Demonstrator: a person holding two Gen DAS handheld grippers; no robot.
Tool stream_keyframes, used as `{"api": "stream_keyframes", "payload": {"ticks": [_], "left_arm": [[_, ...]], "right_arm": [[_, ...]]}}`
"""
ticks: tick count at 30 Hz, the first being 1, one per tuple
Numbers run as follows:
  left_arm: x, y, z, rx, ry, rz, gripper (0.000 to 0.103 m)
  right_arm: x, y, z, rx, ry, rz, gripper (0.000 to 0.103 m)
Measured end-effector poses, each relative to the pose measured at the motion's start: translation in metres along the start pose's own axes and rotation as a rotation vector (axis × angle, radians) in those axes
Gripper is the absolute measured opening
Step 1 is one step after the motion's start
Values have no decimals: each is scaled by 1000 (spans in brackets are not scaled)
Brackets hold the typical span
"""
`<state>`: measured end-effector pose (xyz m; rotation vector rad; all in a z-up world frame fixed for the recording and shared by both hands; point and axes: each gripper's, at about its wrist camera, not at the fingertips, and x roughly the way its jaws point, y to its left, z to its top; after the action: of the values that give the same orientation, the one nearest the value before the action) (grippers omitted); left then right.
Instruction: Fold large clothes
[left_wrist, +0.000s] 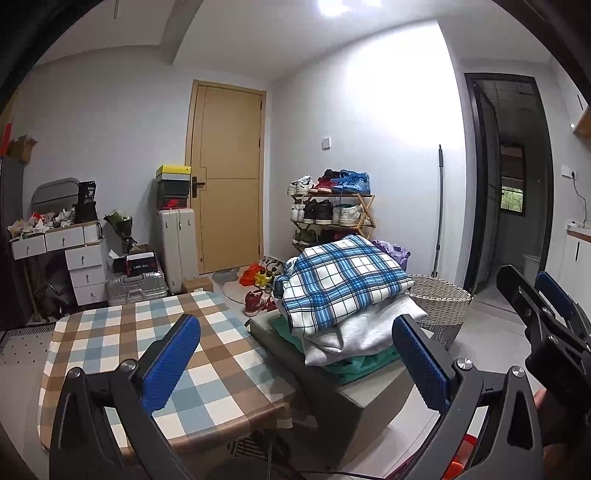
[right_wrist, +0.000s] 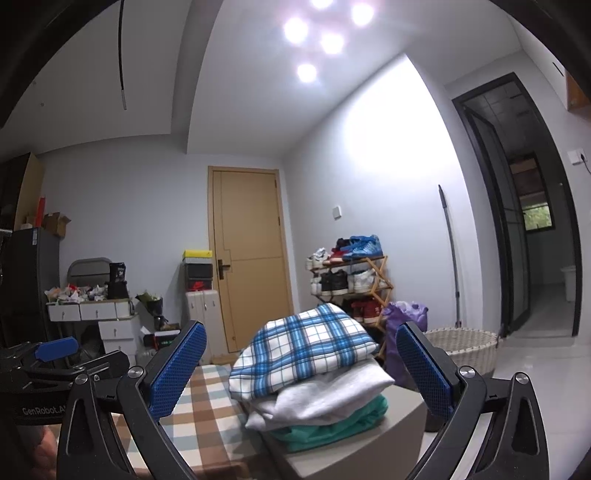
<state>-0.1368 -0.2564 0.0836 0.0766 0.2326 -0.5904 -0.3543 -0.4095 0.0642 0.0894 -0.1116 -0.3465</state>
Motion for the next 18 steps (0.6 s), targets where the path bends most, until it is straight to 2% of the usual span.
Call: {"api": "stream_keyframes", "payload": {"ticks": [18], "left_arm": [[1,-5,-1,9,6,-6,101]], "right_arm": [[0,1,-2,3,3,11,103]]}}
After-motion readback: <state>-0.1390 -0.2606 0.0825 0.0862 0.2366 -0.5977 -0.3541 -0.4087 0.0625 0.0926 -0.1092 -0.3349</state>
